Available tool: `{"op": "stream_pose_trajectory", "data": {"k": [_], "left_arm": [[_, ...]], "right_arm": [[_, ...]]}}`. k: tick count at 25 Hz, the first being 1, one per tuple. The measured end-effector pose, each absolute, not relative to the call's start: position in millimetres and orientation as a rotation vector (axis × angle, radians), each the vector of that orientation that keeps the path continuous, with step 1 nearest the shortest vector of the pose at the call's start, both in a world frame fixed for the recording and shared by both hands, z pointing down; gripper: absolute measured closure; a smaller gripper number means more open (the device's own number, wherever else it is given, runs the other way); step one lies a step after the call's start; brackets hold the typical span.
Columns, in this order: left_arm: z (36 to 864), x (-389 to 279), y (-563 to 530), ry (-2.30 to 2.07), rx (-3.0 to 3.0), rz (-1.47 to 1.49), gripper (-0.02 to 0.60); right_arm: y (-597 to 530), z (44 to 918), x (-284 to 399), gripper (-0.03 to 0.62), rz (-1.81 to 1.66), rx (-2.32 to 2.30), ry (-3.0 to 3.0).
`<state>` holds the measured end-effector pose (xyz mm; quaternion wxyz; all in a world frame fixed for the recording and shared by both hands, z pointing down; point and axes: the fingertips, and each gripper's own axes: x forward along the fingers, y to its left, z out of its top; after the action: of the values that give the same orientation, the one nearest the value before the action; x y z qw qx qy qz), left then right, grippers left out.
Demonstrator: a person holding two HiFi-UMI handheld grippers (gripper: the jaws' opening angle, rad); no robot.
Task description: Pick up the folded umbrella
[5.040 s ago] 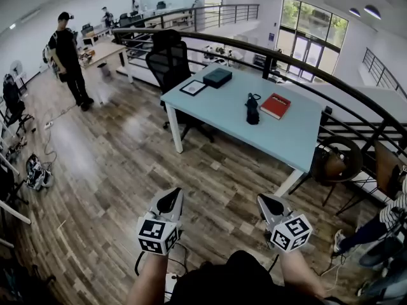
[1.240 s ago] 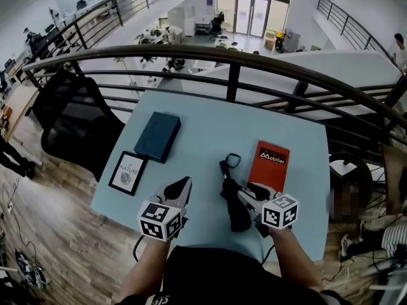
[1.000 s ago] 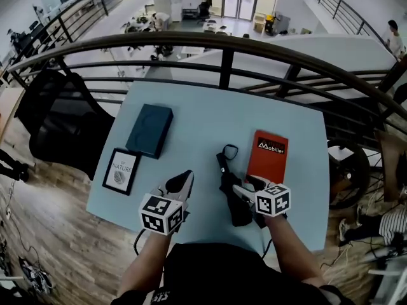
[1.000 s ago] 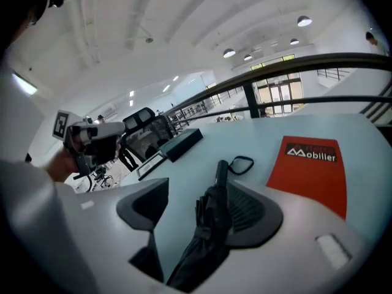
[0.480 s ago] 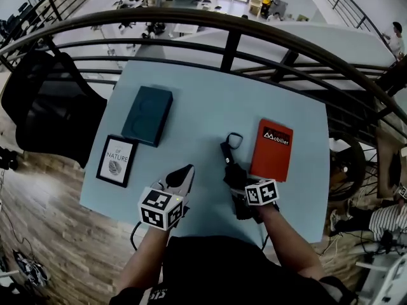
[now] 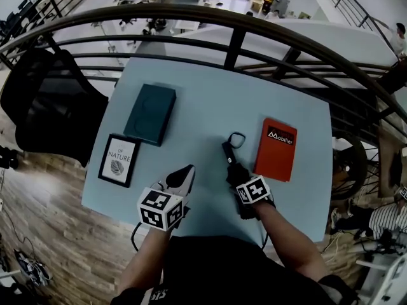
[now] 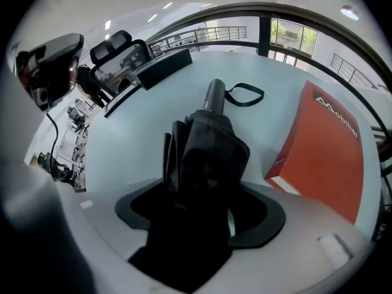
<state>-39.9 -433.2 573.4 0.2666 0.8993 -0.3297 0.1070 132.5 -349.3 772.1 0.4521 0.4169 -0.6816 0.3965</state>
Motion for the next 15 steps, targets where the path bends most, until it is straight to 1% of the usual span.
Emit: {"op": "stream_pose_trajectory", "data": {"k": [2,4,11,15], "left_arm": [[573,-37,-432,-0.879,2.431,0.292,0.575],[574,-34,-430,-0.864,2.439,0.298,0.575],[568,-19,-420,-0.833,2.459,0.29,0.575],[564,-17,-410,-0.842,2.455,0.285,0.575]], "right_arm": [[-348,775,130,0.273,0.905,1.005,-1.665],[-346,781,124,0.25,0.825,0.984,-1.665],[-351,790,120,0.252,0.785,0.994,-1.729],[-349,775,127,0.277,0.781,1.044,-1.73]]}}
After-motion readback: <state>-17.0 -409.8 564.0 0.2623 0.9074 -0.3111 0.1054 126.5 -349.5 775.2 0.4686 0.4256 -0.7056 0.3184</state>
